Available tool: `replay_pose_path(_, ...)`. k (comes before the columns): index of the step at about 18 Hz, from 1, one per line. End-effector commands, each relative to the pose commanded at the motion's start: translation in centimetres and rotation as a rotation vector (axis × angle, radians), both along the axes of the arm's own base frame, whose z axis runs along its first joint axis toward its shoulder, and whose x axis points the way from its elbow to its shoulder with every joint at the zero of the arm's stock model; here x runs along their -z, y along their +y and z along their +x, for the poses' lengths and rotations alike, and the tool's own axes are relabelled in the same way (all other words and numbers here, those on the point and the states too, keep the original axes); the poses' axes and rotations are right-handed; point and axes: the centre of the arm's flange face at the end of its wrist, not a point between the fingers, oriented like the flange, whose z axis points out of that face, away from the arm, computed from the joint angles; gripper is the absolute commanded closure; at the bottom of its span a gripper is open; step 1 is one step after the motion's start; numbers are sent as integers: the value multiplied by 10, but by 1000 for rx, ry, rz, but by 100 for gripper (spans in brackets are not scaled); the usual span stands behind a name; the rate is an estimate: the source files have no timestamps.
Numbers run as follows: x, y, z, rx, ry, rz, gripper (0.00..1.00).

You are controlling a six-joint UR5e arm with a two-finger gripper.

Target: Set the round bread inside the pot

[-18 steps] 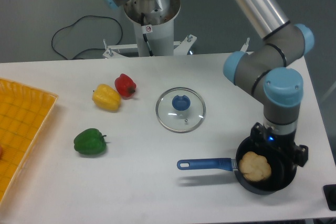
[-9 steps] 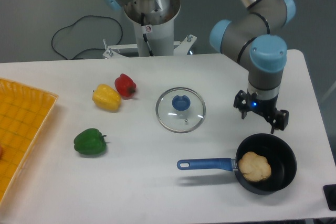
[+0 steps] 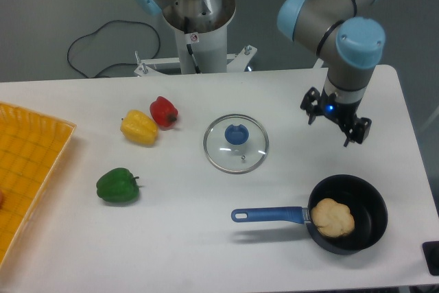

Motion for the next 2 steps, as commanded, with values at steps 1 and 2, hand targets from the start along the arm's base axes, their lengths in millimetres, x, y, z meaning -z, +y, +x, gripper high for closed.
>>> replay_pose_path(1, -4, 0, 4, 3, -10, -4, 0)
replay_pose_path(2, -4, 1, 7, 6, -20, -7, 0)
